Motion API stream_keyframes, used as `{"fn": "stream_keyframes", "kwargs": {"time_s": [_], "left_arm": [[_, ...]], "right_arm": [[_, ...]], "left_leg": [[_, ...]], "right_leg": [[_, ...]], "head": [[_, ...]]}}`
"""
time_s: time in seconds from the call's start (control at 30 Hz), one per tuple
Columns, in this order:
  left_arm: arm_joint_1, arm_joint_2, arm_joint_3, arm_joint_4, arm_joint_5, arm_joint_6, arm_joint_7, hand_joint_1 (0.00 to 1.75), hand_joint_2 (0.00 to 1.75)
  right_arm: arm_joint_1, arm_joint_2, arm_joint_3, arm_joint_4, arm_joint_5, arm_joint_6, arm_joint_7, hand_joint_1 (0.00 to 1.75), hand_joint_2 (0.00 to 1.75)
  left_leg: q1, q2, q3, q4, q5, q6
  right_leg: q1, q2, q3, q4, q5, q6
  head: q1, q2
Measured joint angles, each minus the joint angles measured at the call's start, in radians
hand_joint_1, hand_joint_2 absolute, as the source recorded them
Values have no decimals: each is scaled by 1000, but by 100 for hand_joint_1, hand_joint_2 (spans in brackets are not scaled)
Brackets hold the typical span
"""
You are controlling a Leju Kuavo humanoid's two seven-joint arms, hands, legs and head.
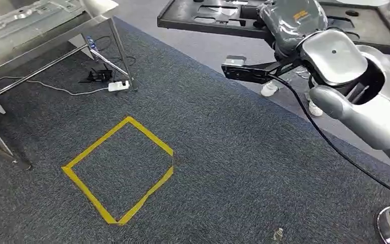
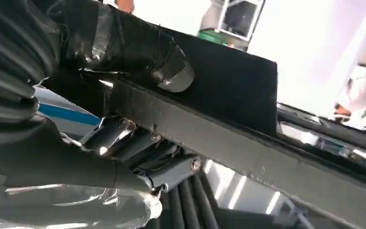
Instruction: Take the parts from the cabinet and place them on the table.
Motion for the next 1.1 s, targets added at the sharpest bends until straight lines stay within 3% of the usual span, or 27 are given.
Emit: {"fn": "stream_keyframes", "kwargs": {"time_s": [0.03,0.07,0.1,0.13,0.17,0.23,0.27,0.3,0.37,0.4,0.43,0.47,0.53,0.57,0.6,0.63,0.67,0.73,0.77,0.8,0.87,0.9,0.93,1.07,1.1], "left_arm": [[1,2,0,0,0,-1,0,0,175],[2,2,0,0,0,-3,0,0,175],[8,0,0,0,0,-8,0,0,175],[7,0,0,0,0,-12,0,0,175],[5,0,0,0,0,-15,-1,0,175],[-2,0,-1,0,-1,-17,-3,0,175],[-3,-3,-3,0,-2,-17,-3,0,175],[-3,-3,-5,0,-3,-17,-3,0,175],[1,-5,-5,0,-3,-17,-3,0,175],[3,-5,-5,0,-3,-17,-3,0,175],[0,0,-5,0,-5,-17,-2,0,175],[-1,-2,-5,0,-6,-17,0,0,175],[5,-2,-6,0,-6,-17,0,0,175],[6,-2,-6,0,-7,-17,0,0,175],[9,-3,-6,0,-7,-17,0,0,175],[10,-5,-6,0,-7,-17,0,0,175],[10,-4,-6,0,-7,-17,0,0,175],[6,-5,-7,0,-7,-17,0,0,175],[5,-7,-7,0,-7,-17,0,0,175],[6,-8,-8,0,-7,-17,0,0,175],[8,-8,-8,0,-7,-16,1,0,175],[8,-8,-8,0,-7,-14,1,0,175],[6,-7,-8,0,-7,-13,1,0,175],[6,-7,-9,0,-7,-10,2,0,175],[8,-8,-9,0,-8,-9,2,0,175]], "right_arm": [[4,1,0,0,0,0,0,175,175],[5,5,0,-1,0,-1,0,175,175],[6,5,-1,1,0,0,0,175,175],[1,5,-1,2,1,-1,0,175,175],[-6,5,0,2,2,-1,0,175,175],[-5,6,0,2,3,-1,-5,175,175],[-1,6,2,4,3,0,-6,175,175],[2,6,2,6,3,-1,-8,175,175],[1,6,2,8,4,-2,-8,175,175],[0,6,2,8,5,-2,-8,175,175],[-3,6,3,10,6,-2,-8,175,175],[-4,6,2,9,6,-3,-9,175,175],[3,6,2,11,6,-2,-8,175,175],[3,8,2,11,5,-2,-9,175,175],[0,10,2,12,5,-2,-9,175,175],[0,9,1,11,6,-3,-8,175,175],[-3,9,1,13,6,-2,-8,175,175],[-2,10,2,13,10,-3,-8,175,175],[1,10,2,13,11,-3,-9,175,175],[4,11,3,14,12,-3,-9,175,175],[3,15,3,16,12,-6,-9,175,175],[2,16,3,16,12,-8,-10,175,175],[1,17,2,16,11,-12,-9,175,175],[2,28,1,21,-4,-19,-10,175,175],[2,31,0,21,-4,-20,-10,175,175]], "left_leg": [[-3,-13,-1,-5,2,3],[6,-28,22,-28,11,9],[15,-36,38,-46,21,3],[20,-48,44,-51,26,6],[22,-58,41,-51,27,7],[25,-86,39,-46,27,7],[28,-104,36,-41,27,7],[33,-121,33,-33,24,2],[45,-152,26,-9,13,-12],[50,-166,19,7,3,-22],[48,-183,-2,25,-1,-31],[55,-193,-14,26,4,-35],[64,-220,-23,21,14,-53],[63,-235,-27,21,15,-57],[62,-197,-32,30,7,-57],[54,-132,-46,64,-13,-63],[58,-99,-79,128,-44,-68],[60,-82,-153,270,-96,-70],[61,-80,-170,299,-98,-69],[61,-79,-166,287,-84,-66],[56,-72,-90,146,-6,-58],[50,-45,-38,56,31,-50],[35,5,-20,16,10,-41],[24,-35,-15,2,15,-22],[42,-45,4,-18,25,-14]], "right_leg": [[0,-13,6,-5,0,3],[2,-20,19,-8,-4,8],[-3,22,13,8,-13,13],[-3,83,-2,40,-32,18],[-3,109,-36,109,-67,21],[-11,119,-101,239,-113,33],[-16,119,-118,264,-110,37],[-22,119,-111,238,-80,42],[-36,132,-47,97,9,58],[-45,168,-20,34,15,68],[-49,225,-10,18,-6,70],[-46,217,-14,28,-6,53],[-35,189,-17,25,-5,38],[-41,174,-15,20,-1,29],[-41,158,-9,14,0,23],[-39,146,-4,10,-1,17],[-36,133,-1,8,-1,12],[-29,104,-2,7,-3,9],[-26,91,-2,7,-4,8],[-25,78,-2,8,-5,8],[-22,54,2,8,-8,7],[-20,42,7,7,-11,8],[-19,32,9,4,-12,10],[-17,-5,22,-4,-17,31],[-17,-3,19,1,-25,39]], "head": [[0,0],[0,0],[3,0],[3,0],[8,0],[10,0],[8,0],[10,0],[10,0],[10,0],[15,0],[15,0],[14,0],[13,0],[13,0],[0,0],[0,0],[-5,0],[-4,0],[-4,0],[-4,0],[-4,0],[-3,0],[-3,0],[-4,0]]}}
